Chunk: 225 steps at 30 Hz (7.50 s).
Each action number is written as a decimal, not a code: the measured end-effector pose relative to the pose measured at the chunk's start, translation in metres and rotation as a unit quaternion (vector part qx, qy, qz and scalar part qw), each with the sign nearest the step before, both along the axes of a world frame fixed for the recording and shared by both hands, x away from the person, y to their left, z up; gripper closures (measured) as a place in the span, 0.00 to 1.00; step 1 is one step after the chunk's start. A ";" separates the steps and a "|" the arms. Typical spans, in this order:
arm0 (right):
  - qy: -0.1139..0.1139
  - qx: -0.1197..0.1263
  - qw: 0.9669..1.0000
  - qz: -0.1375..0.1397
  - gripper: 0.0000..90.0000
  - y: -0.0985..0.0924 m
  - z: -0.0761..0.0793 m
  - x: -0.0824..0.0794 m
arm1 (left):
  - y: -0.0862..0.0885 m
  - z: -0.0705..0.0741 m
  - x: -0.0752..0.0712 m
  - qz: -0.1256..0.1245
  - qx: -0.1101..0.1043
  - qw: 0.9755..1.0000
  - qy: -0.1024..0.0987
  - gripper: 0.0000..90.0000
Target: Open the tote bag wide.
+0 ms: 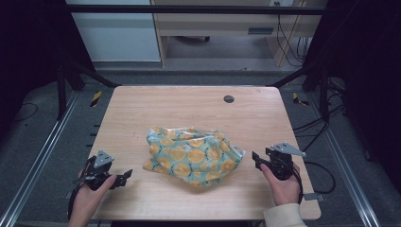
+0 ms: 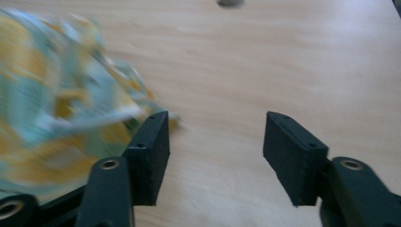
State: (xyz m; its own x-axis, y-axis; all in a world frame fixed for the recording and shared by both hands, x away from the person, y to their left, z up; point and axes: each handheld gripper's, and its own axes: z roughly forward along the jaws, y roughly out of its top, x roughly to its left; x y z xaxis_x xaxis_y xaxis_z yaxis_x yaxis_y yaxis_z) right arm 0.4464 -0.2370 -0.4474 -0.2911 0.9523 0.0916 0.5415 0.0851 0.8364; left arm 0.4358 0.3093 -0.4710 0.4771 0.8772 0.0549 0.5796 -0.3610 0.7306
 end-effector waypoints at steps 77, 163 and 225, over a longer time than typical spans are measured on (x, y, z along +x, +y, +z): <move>-0.004 -0.030 0.975 0.220 0.99 0.110 0.088 0.034 | -0.014 -0.006 0.002 -0.030 0.060 0.998 0.014 0.10; 0.006 0.002 0.969 0.248 0.40 0.101 0.040 -0.031 | -0.097 0.075 0.049 -0.128 0.050 0.990 -0.021 0.15; 0.094 -0.075 0.979 0.165 1.00 0.080 0.007 0.060 | -0.123 0.015 -0.020 -0.244 0.091 0.965 0.035 0.96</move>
